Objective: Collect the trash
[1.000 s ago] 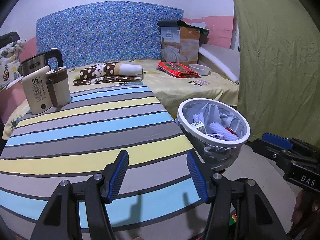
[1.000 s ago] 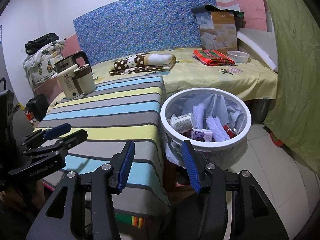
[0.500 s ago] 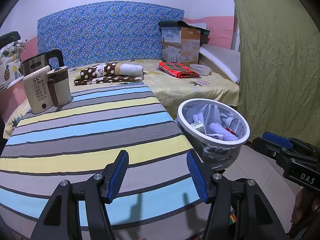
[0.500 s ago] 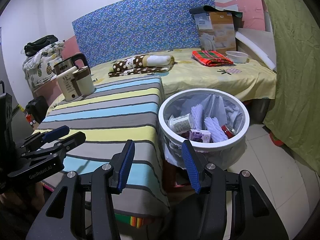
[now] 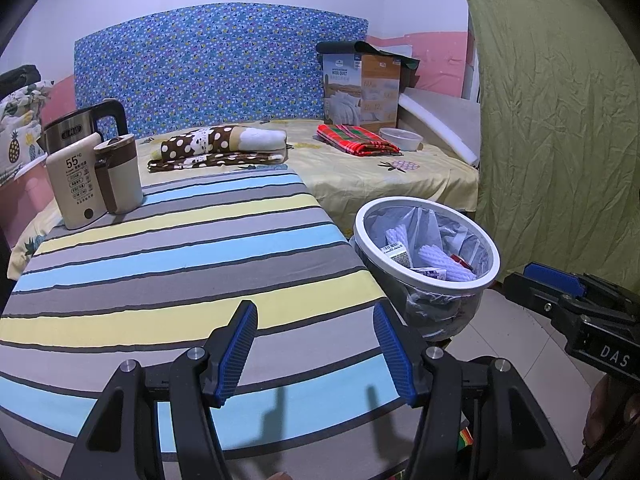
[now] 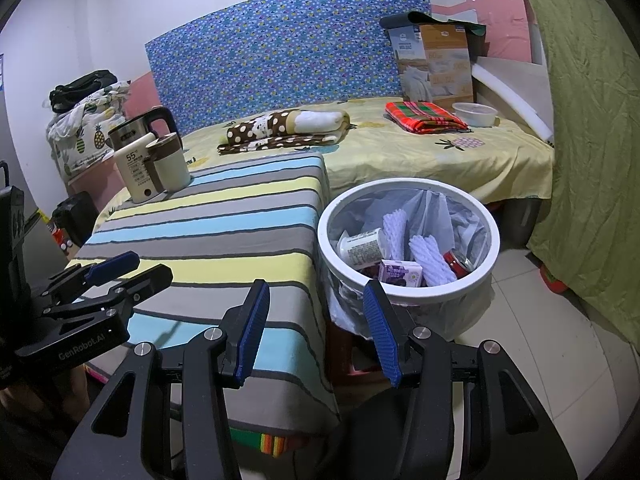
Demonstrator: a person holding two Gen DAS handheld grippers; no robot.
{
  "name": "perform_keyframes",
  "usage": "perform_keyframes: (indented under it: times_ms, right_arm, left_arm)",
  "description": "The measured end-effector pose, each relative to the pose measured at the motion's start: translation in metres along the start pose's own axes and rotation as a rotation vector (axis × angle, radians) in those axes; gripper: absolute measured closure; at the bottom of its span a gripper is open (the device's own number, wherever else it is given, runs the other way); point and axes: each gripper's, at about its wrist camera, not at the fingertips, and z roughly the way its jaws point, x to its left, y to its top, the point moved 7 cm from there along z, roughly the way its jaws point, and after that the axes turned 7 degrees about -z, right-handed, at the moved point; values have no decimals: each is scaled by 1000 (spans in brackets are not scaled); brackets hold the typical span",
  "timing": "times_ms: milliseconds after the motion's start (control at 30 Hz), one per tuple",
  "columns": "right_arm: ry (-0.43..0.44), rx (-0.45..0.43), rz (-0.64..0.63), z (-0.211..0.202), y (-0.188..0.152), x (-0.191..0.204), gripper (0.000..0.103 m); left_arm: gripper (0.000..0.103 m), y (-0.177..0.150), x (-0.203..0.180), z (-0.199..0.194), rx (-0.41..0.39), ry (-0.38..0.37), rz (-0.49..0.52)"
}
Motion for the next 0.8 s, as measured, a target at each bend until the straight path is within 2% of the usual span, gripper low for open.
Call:
perform_keyframes:
  times_ms: [800]
  right_arm:
    - [4,4,3,0,1,2,52]
  left_arm:
    - [43,-1,2,-1,4,9,0]
